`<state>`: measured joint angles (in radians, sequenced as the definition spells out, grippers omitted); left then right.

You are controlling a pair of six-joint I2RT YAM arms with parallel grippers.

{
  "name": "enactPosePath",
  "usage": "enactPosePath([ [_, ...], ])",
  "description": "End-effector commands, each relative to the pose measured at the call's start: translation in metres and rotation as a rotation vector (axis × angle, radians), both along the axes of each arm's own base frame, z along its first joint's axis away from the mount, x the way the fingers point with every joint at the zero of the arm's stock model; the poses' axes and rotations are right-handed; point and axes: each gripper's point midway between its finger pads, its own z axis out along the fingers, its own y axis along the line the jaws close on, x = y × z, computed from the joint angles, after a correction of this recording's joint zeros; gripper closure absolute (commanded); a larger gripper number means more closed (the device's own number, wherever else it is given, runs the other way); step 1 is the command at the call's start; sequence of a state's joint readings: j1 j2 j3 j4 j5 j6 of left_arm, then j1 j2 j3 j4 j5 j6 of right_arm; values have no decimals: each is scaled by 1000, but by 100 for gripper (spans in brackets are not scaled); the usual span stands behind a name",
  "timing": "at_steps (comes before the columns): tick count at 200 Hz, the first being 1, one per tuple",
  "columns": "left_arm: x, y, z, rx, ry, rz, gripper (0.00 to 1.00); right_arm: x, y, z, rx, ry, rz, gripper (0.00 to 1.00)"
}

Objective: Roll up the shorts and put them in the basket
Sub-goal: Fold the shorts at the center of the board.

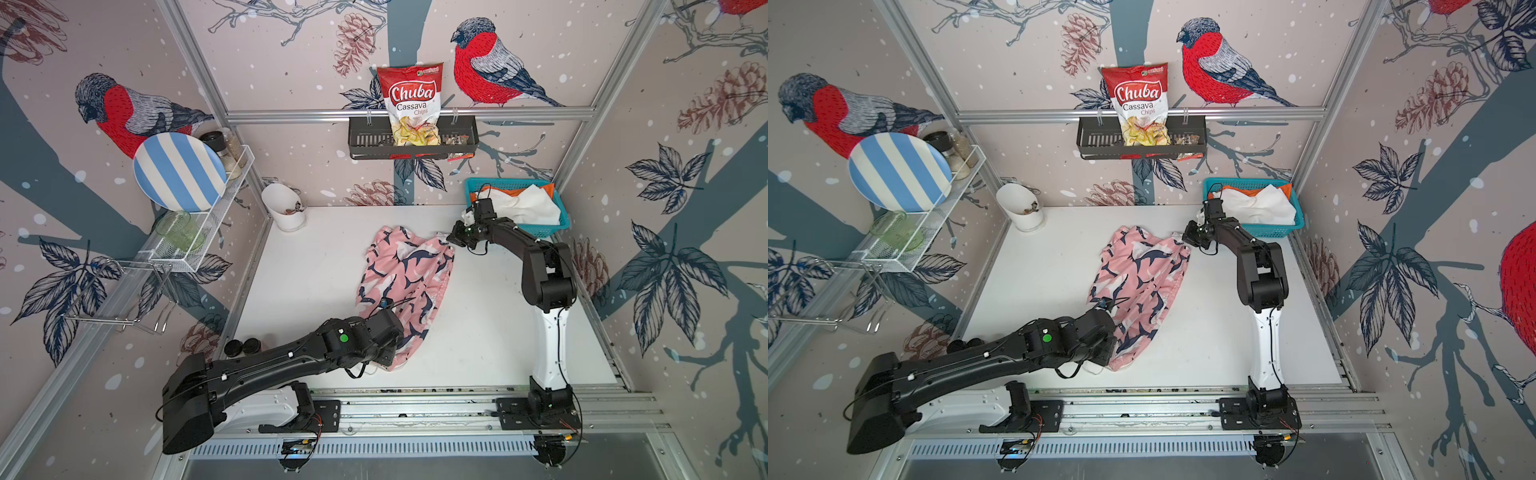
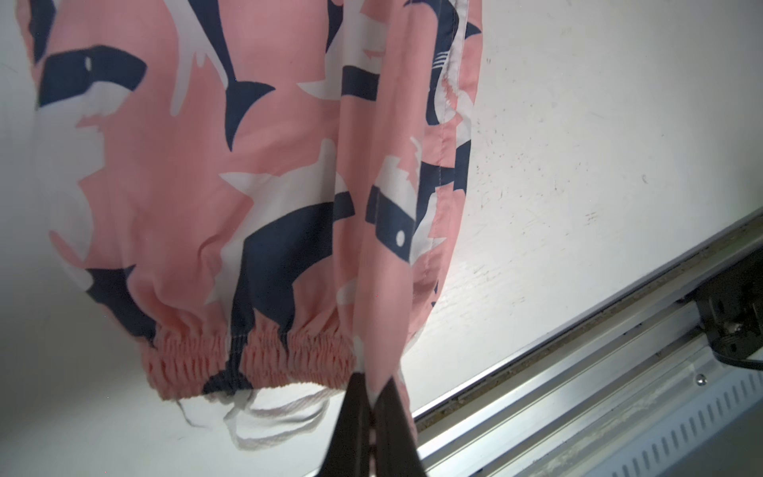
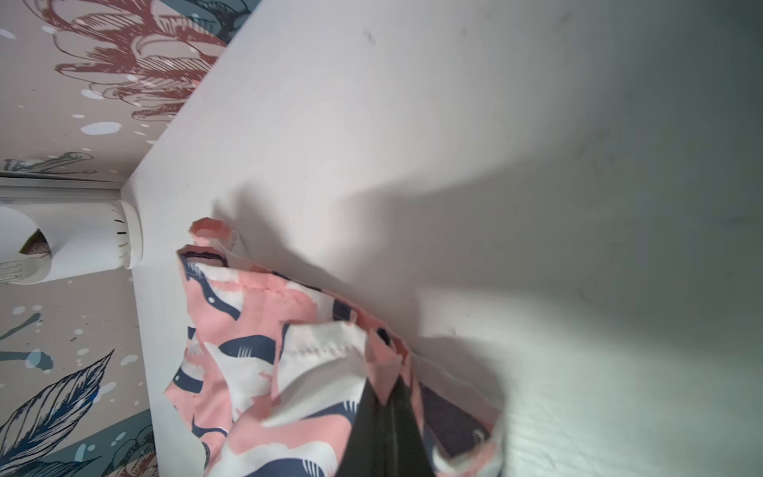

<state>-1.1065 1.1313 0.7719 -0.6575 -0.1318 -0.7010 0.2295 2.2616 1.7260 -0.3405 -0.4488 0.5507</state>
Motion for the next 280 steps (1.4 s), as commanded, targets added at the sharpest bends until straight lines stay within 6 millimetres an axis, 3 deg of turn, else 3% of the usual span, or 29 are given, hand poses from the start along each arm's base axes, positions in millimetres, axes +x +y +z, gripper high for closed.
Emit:
enactPosePath([
  [1,-10,8,-13,73,53,-30,100,-2,-10,-5,-50,-14,-43,100],
  [18,-14,4,-25,95,84,-58,100,-7,-11,-2,-56,-14,-44,100],
  [59,-27,-12,-37,63,140,-164,100,-22,16,49,-19,-60,8,100],
  [76,-34,-20,-44,38,177,-206,96,-28,9,36,-97,-47,-12,100],
  [88,-38,-24,-48,26,200,-225,84,-25,-3,21,-171,-24,-31,83],
  [96,-39,-25,-49,28,206,-227,76,-23,-9,16,-220,-19,-37,78],
  [110,-37,-28,-40,11,189,-231,64,-19,-18,24,-313,-60,-61,68],
  [133,-21,-32,-2,-47,91,-205,49,-22,-19,60,-401,-135,-77,49],
  [153,8,-24,24,-68,-6,-104,44,-38,-5,86,-471,-177,-35,42],
  [168,33,-9,22,-51,-7,19,48,-59,21,94,-450,-181,35,42],
  [194,55,6,-6,24,25,109,55,-115,76,77,-321,-129,213,42],
  [215,64,17,-45,48,87,162,66,-149,96,47,-223,-62,286,43],
  [232,61,34,-81,68,179,242,73,-152,92,18,-202,-20,277,46],
  [245,53,41,-98,73,215,274,74,-149,83,-4,-194,5,264,47],
  [268,39,46,-114,54,267,311,74,-139,45,-46,-227,78,187,53],
  [280,35,45,-116,25,278,319,73,-133,22,-55,-266,93,136,55],
])
